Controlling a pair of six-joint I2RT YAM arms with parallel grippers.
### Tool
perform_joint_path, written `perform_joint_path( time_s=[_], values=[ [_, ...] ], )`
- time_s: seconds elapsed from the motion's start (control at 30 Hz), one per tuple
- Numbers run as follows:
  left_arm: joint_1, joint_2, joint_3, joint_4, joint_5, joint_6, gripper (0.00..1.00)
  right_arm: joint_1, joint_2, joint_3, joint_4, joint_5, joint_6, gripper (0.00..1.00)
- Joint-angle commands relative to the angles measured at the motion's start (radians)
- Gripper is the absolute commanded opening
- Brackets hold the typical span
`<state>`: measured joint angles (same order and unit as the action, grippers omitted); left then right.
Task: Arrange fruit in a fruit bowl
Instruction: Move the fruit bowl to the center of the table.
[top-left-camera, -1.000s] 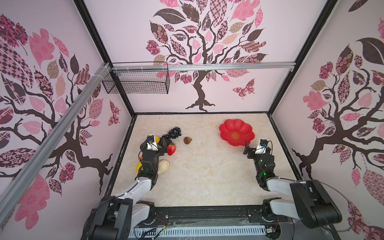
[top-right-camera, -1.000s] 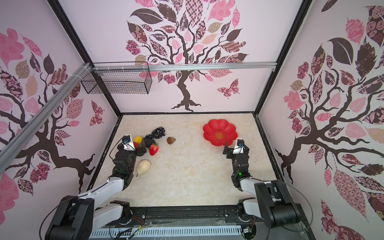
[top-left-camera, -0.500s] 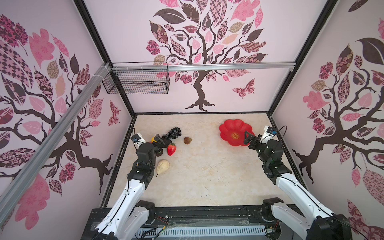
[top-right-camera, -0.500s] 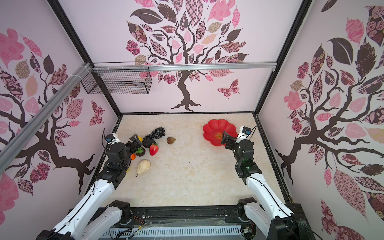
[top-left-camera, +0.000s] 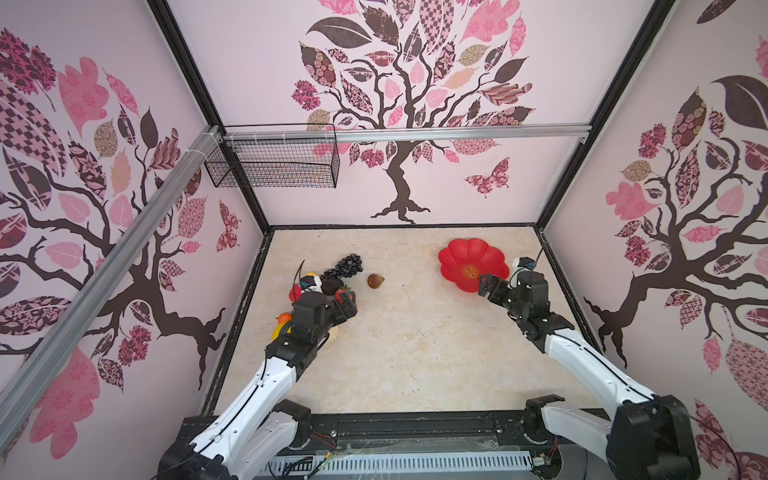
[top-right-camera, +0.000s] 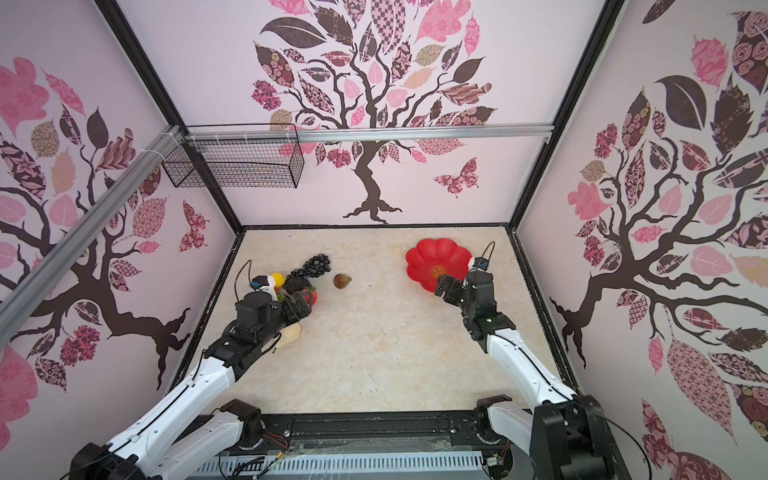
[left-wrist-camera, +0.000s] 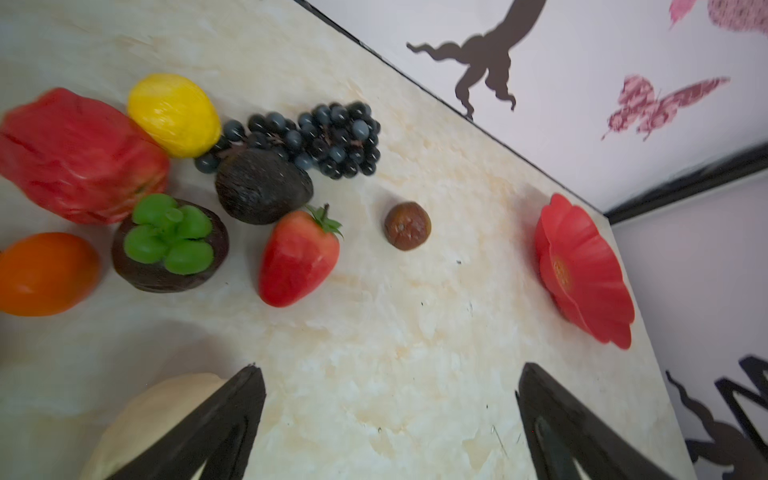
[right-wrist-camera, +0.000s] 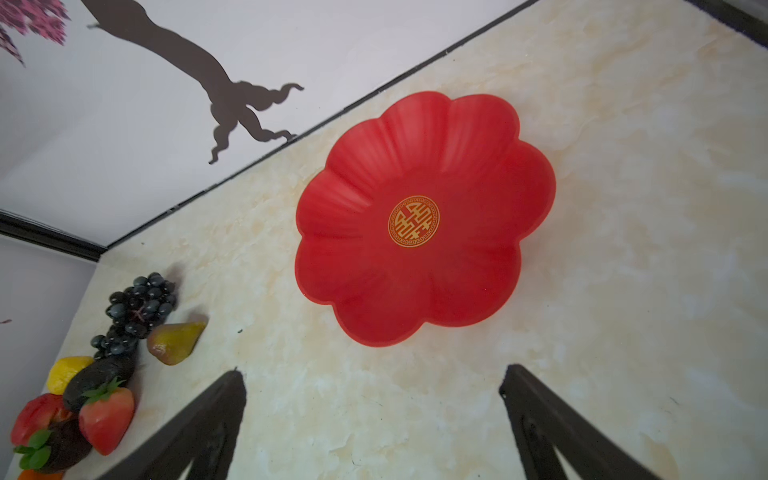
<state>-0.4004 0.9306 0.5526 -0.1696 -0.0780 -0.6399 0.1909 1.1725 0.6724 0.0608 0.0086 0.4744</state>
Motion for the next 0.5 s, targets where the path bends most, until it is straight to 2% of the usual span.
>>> perform_joint_path(
  time_s=[0.0, 0.23, 0.47],
  values=[
    [-0.049, 0.024, -0.004, 0.007, -0.035, 0.089, 0.98, 0.04, 0.131, 0.133, -0.06, 0.023, -0.043, 1.0],
    [-0.064, 0.035, -0.055, 0.081, -0.005, 0.172, 0.98, 0.054, 0.449, 0.395, -0.15, 0.015, -0.069, 1.0],
    [-0.064, -0.011, -0.072, 0.1, -0.001, 0.187, 0.98, 0.06, 0.705, 0.617, -0.227, -0.017, -0.087, 1.0]
  ],
)
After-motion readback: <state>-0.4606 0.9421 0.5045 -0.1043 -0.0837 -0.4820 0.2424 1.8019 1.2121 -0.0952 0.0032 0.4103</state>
